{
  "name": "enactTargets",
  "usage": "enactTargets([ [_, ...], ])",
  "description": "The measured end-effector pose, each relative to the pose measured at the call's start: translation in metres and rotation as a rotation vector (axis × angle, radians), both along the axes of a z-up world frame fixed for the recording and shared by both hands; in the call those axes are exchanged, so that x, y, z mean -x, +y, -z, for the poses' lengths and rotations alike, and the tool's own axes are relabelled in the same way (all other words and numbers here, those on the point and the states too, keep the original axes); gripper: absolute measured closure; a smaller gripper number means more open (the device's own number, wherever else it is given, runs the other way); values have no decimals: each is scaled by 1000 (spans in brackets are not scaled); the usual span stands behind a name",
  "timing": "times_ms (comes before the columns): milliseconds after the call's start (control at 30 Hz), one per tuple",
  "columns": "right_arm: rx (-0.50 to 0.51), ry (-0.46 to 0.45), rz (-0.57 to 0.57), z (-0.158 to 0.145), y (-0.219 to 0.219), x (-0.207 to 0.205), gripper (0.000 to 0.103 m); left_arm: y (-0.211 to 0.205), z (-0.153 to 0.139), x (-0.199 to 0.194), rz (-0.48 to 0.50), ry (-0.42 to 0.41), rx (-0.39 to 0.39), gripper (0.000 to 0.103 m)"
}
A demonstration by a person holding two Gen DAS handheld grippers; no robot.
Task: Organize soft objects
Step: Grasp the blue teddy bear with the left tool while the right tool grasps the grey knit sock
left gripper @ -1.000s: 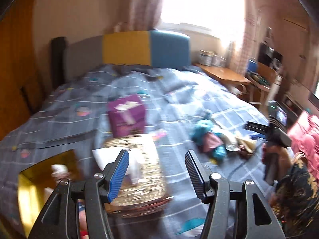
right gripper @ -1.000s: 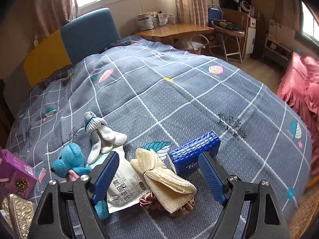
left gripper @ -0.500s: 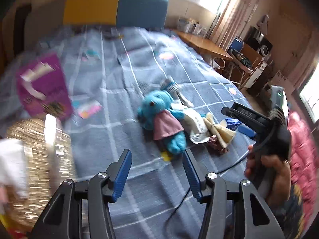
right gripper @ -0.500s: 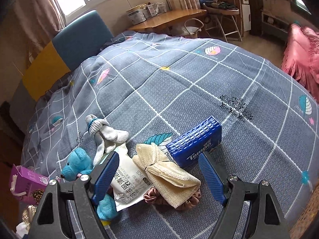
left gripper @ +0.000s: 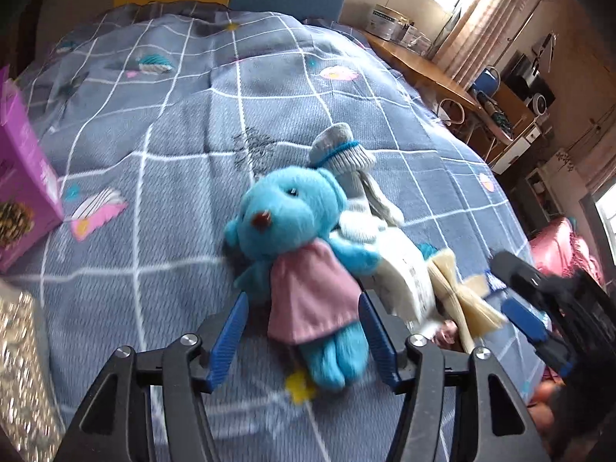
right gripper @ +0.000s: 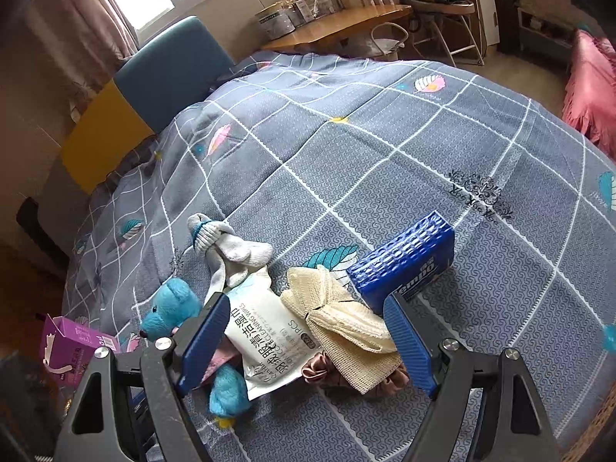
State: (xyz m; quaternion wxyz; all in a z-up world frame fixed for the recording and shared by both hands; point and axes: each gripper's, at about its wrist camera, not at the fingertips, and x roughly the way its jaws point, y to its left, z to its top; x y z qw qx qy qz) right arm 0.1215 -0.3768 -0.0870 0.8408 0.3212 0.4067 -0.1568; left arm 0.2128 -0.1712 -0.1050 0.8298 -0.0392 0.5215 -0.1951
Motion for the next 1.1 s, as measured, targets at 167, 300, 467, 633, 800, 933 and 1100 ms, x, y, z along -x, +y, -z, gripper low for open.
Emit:
enactTargets([
  [167,-19,2,-14,2,1,-2,20,-14,9,-18,10,-15,-40,35],
  [300,-12,3,-18,2,2,-3,20,-17,18,-28,4,-6,-53,46],
  [467,8,6,-30,2,3,-5,21,0,15,-21,-6,3,1,72],
  [633,48,13,-60,0,10,-7,22,32,-2,9,-29,-40,1,73],
  [800,56,43,-143,4,24,-15,22,61,7,33,-41,-19,-25,73],
  [933,103,90,-260,4,44,-37,25,76,25,35,-58,14,6,72],
  [1100,199,120,-350,7,54,-89,30,75,28,36,-56,18,8,71],
])
